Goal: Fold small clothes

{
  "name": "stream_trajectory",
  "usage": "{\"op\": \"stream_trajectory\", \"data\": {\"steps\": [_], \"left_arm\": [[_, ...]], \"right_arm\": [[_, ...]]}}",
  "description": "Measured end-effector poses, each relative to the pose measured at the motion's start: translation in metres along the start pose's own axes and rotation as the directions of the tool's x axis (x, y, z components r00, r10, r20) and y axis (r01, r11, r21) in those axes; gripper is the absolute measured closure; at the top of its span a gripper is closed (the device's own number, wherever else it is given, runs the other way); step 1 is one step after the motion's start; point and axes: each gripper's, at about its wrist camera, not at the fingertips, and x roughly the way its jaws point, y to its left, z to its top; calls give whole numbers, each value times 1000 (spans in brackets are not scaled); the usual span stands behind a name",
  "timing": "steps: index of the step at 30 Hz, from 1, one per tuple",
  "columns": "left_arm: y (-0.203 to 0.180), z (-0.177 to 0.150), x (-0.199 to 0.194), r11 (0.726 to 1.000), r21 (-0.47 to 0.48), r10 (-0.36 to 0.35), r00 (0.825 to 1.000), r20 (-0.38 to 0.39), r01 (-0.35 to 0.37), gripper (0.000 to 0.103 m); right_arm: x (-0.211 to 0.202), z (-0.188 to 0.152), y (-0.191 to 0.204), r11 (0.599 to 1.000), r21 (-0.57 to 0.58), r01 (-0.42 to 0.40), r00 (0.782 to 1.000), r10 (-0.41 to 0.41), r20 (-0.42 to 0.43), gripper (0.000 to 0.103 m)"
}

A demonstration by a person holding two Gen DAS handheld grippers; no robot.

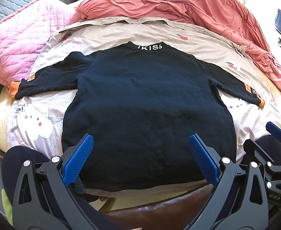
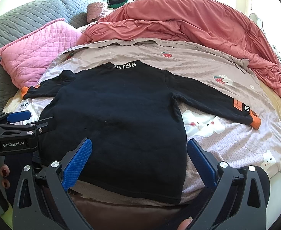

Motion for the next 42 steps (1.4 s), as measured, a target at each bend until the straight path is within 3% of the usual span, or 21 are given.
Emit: {"op": "stream_trajectory", "data": {"steps": [25,42], "left_arm": [[-2,15,5,1000,-7,5,1000,22,-5,9],[-15,76,31,999,1,47,997,66,-48,9]], "right_arm": [[6,9,-2,1000,24,7,999,-8,39,4],[42,68,-40,994,82,77,993,-84,81,4]]}}
